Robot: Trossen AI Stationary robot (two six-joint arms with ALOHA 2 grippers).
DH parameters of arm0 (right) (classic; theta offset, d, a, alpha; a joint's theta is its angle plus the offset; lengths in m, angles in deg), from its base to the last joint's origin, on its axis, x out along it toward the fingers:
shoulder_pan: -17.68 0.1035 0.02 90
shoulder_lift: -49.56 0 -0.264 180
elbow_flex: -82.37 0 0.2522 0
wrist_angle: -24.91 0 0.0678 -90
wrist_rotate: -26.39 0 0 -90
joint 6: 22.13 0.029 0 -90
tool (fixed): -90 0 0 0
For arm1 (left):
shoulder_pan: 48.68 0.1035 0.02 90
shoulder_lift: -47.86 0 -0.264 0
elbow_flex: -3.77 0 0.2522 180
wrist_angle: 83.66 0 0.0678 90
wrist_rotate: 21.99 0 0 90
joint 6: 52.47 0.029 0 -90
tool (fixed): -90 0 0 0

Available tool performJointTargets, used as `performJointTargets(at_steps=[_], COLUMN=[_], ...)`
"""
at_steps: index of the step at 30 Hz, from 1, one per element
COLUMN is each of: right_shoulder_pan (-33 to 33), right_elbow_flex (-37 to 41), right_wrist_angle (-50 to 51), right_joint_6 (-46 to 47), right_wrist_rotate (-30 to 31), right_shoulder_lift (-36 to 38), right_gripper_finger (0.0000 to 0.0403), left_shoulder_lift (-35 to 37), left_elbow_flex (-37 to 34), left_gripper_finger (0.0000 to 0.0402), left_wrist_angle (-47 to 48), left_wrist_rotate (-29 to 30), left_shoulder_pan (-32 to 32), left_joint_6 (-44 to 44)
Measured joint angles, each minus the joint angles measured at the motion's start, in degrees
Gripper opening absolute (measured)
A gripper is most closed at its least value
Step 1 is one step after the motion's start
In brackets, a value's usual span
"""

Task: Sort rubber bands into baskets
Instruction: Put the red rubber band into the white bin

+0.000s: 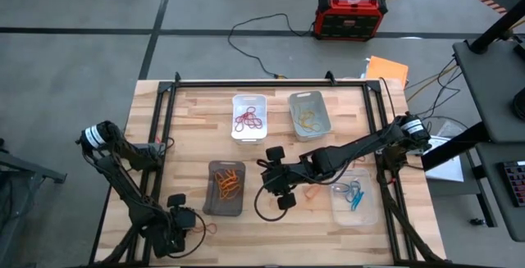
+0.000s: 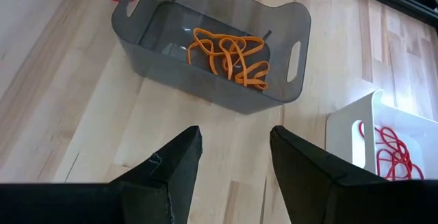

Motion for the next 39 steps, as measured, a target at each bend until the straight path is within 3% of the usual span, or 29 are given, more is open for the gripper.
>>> performJointTargets(at_steps=[3,8,14,30,33,39], right_shoulder_pan=[0.0,0.0,0.0,0.0,0.0,0.0], right_elbow_flex=[0.0,0.0,0.0,0.0,0.0,0.0], right_wrist_angle=[0.0,0.0,0.0,-0.2,-0.5,-0.5], right_joint_6=[0.0,0.0,0.0,-0.1,-0.2,-0.2], right_wrist_rotate=[0.0,0.0,0.0,0.1,0.1,0.1], right_shoulder_lift=[0.0,0.0,0.0,0.0,0.0,0.1], right_gripper_finger=[0.0171,0.0171,0.0171,0.0171,0.0171,0.0171], left_shoulder_lift=[0.0,-0.1,-0.5,1.4,2.5,3.4], left_elbow_flex=[-0.1,-0.1,3.3,12.8,14.9,21.1], left_gripper_finger=[0.0116,0.0014,0.0002,0.0,0.0,0.0], left_wrist_angle=[0.1,-0.2,1.1,11.0,14.7,30.7], left_wrist_rotate=[0.0,-0.1,1.6,5.4,7.8,11.9], left_shoulder_pan=[0.0,0.0,-0.6,-1.2,-1.5,-1.7], left_joint_6=[0.8,0.9,4.8,4.6,3.8,-4.3])
